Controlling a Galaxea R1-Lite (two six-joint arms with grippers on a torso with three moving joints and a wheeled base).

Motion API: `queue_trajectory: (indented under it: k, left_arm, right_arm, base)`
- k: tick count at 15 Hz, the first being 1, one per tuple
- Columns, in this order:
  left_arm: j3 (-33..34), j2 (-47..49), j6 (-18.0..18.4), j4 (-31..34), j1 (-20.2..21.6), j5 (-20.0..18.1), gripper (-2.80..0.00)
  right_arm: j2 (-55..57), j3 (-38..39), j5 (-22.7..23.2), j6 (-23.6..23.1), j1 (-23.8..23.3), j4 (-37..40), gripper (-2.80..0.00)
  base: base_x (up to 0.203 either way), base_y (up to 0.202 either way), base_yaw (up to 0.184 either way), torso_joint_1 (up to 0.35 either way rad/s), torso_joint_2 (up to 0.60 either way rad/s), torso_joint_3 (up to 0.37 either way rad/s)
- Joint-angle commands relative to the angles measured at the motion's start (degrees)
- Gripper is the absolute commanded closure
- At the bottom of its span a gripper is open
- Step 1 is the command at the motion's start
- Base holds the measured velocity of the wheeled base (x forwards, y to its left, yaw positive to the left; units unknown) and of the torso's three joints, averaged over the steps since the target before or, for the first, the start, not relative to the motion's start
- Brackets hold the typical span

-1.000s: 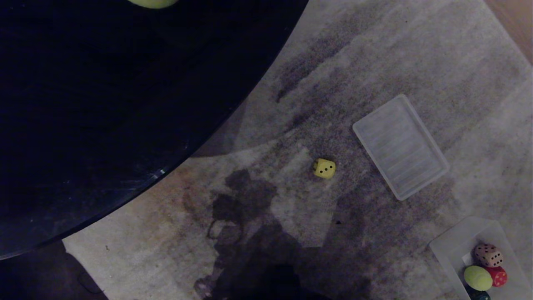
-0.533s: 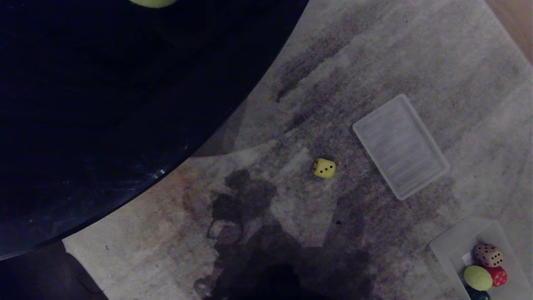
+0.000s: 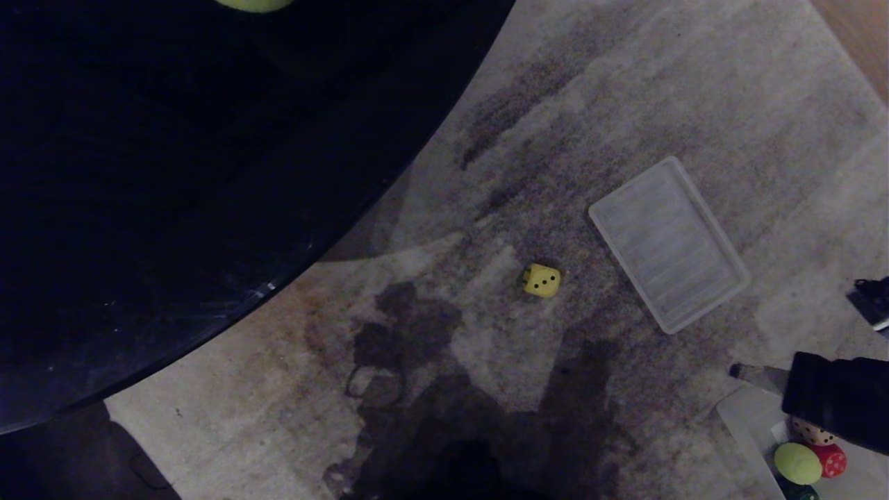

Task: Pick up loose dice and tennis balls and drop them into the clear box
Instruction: Pick up toys out of the box

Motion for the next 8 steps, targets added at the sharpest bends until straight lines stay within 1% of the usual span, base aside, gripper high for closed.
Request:
queue_trajectory:
  k: [1,4,6,7,8]
  left_arm:
    - [0.1,0.0,-0.1,0.0,0.0,0.0,0.00]
    - [0.1,0.1,-0.1,0.0,0.0,0.0,0.00]
    - [0.1,0.0,-0.1,0.0,0.0,0.0,0.00]
    - [0.1,0.1,-0.1,0.0,0.0,0.0,0.00]
    - [0.1,0.1,-0.1,0.0,0.0,0.0,0.00]
  right_arm:
    - [16.1,-0.5,0.2,1.3,4.4,-8.0,0.00]
    - [27.1,-2.4,0.5,2.2,9.1,-17.9,0.00]
    - [32.2,-3.3,0.9,2.3,11.8,-27.4,0.00]
    - [34.2,-3.9,1.4,1.8,12.4,-30.2,0.00]
    - [36.1,-4.3,2.0,0.1,12.7,-32.1,0.00]
  base:
    - [0.000,0.000,0.000,0.000,0.00,0.000]
    - [0.000,0.000,0.000,0.000,0.00,0.000]
    - [0.000,0.000,0.000,0.000,0.00,0.000]
    - [0.000,0.000,0.000,0.000,0.00,0.000]
    - [0.000,0.000,0.000,0.000,0.00,0.000]
